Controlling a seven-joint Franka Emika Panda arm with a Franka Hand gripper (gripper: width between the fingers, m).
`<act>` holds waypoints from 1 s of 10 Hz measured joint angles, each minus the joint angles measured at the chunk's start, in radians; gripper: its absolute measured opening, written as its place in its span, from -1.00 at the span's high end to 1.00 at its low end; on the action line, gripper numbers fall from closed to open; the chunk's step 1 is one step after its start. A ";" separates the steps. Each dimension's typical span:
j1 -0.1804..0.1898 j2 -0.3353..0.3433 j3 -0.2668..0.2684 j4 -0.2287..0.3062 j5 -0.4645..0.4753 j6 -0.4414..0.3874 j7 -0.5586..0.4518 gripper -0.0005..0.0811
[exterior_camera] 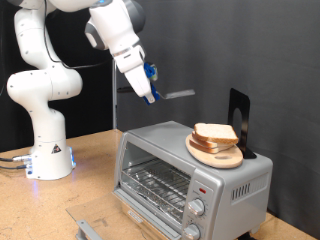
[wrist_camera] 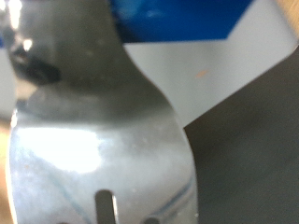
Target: Make a piece of toast with the oven
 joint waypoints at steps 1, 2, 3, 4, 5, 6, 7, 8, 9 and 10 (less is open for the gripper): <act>-0.015 0.002 -0.016 0.006 0.018 0.036 0.003 0.11; -0.034 0.006 -0.030 0.012 0.021 0.061 0.005 0.11; -0.059 0.016 -0.043 0.020 0.014 0.065 0.012 0.11; -0.091 0.031 -0.056 0.032 -0.004 0.051 0.022 0.11; -0.111 0.055 -0.063 0.055 -0.018 0.024 0.034 0.11; -0.109 0.054 -0.061 0.052 -0.015 0.029 0.028 0.11; -0.109 0.053 -0.057 0.045 -0.004 0.059 0.032 0.11; -0.111 0.053 -0.049 0.034 0.010 0.114 0.057 0.11; -0.117 0.055 -0.038 0.026 0.013 0.168 0.096 0.11; -0.132 0.061 -0.025 0.022 0.005 0.203 0.137 0.11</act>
